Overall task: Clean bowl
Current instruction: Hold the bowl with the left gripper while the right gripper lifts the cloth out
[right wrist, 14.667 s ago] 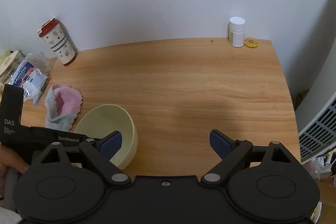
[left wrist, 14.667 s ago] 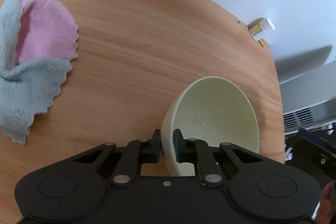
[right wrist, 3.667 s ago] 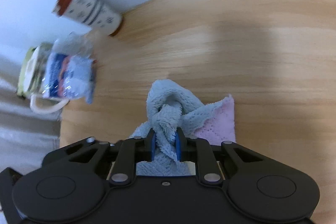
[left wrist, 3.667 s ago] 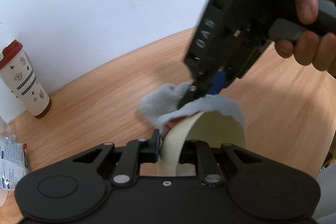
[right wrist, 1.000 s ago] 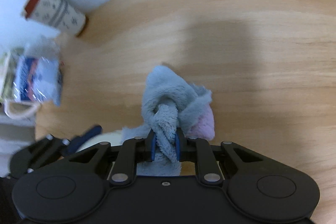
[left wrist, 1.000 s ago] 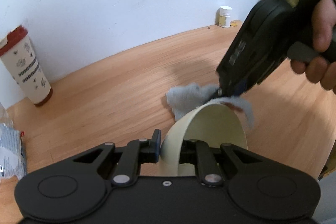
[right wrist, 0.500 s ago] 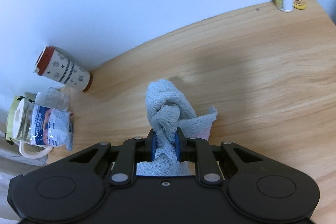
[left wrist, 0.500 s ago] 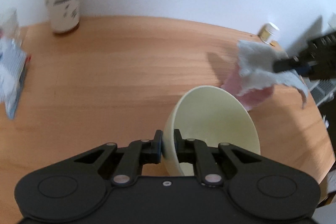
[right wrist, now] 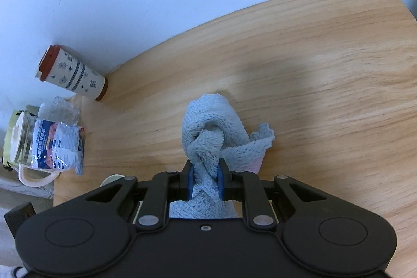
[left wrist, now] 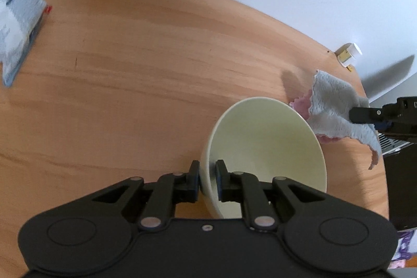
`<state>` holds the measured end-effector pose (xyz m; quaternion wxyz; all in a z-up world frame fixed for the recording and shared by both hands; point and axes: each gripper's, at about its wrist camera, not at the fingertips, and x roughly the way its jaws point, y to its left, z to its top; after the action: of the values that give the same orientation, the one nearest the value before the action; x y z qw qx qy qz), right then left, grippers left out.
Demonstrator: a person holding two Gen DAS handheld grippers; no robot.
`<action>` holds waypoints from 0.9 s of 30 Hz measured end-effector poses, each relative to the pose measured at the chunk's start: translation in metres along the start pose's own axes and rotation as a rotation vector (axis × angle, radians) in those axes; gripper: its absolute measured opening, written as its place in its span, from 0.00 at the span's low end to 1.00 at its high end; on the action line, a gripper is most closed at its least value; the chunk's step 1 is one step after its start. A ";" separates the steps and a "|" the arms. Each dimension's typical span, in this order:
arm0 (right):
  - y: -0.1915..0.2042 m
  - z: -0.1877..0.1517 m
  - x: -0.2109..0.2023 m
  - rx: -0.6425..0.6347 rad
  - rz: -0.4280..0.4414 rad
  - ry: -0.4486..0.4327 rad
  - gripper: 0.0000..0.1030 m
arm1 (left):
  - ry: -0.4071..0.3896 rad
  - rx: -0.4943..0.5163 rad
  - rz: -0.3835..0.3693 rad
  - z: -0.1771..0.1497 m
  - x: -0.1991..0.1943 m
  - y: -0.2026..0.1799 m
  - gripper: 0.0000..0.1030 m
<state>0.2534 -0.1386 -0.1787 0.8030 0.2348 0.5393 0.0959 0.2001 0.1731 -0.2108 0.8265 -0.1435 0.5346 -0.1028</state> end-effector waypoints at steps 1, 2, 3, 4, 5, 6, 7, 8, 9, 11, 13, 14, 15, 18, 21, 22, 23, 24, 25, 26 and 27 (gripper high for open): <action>0.000 0.000 0.000 -0.001 0.000 0.002 0.19 | 0.002 0.000 -0.004 0.000 -0.001 0.000 0.11; 0.001 -0.001 0.001 -0.001 0.001 0.005 0.19 | 0.007 0.002 -0.005 0.000 -0.001 0.000 0.11; 0.001 -0.001 0.002 -0.002 0.002 0.007 0.19 | 0.014 0.005 -0.005 0.000 -0.001 0.000 0.12; 0.001 -0.001 0.002 -0.003 0.002 0.010 0.19 | 0.020 0.007 -0.005 0.001 -0.001 0.000 0.17; 0.002 -0.001 0.003 -0.006 0.002 0.012 0.19 | 0.028 0.013 -0.002 0.001 -0.001 0.000 0.22; 0.003 -0.001 0.003 -0.009 0.003 0.014 0.19 | 0.037 0.022 0.005 0.001 -0.002 0.000 0.29; 0.003 -0.001 0.003 -0.012 0.003 0.015 0.19 | 0.046 0.032 0.011 0.002 -0.002 0.000 0.29; 0.004 -0.002 0.004 -0.016 0.004 0.019 0.19 | 0.061 0.044 0.005 0.002 -0.002 -0.001 0.29; 0.005 -0.002 0.003 -0.019 0.003 0.021 0.19 | 0.073 0.057 -0.001 0.003 -0.003 -0.001 0.30; 0.007 -0.004 0.004 -0.040 -0.005 0.028 0.20 | 0.083 0.078 0.003 0.004 -0.005 -0.002 0.33; 0.008 -0.006 0.003 -0.041 -0.001 0.030 0.20 | 0.086 0.105 -0.003 0.007 -0.009 -0.002 0.37; 0.007 -0.007 0.003 -0.037 0.004 0.031 0.20 | 0.084 0.124 0.001 0.010 -0.009 -0.003 0.37; 0.007 -0.008 0.003 -0.035 0.007 0.032 0.20 | 0.082 0.141 0.010 0.013 -0.010 -0.004 0.37; 0.005 -0.010 0.002 -0.028 0.007 0.030 0.20 | 0.094 0.177 0.018 0.028 -0.007 -0.006 0.37; 0.003 -0.014 -0.002 -0.022 0.001 0.035 0.20 | 0.128 0.219 0.012 0.041 0.003 -0.010 0.37; 0.003 -0.015 -0.003 -0.021 0.000 0.037 0.20 | 0.138 0.245 0.008 0.045 0.007 -0.012 0.37; 0.002 -0.015 -0.004 -0.019 -0.001 0.036 0.20 | 0.153 0.269 0.002 0.049 0.011 -0.014 0.37; 0.002 -0.016 -0.005 -0.018 -0.001 0.035 0.20 | 0.165 0.285 -0.005 0.051 0.014 -0.016 0.35; 0.000 -0.017 -0.006 -0.011 -0.002 0.034 0.20 | 0.171 0.294 -0.013 0.052 0.016 -0.017 0.30; -0.002 -0.018 -0.007 -0.003 -0.002 0.033 0.20 | 0.186 0.312 -0.028 0.054 0.019 -0.020 0.28; -0.004 -0.019 -0.008 0.004 -0.003 0.034 0.20 | 0.205 0.332 -0.039 0.055 0.021 -0.023 0.27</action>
<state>0.2324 -0.1399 -0.1800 0.7936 0.2338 0.5532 0.0979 0.2592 0.1518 -0.1997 0.7780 -0.0042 0.5886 -0.2196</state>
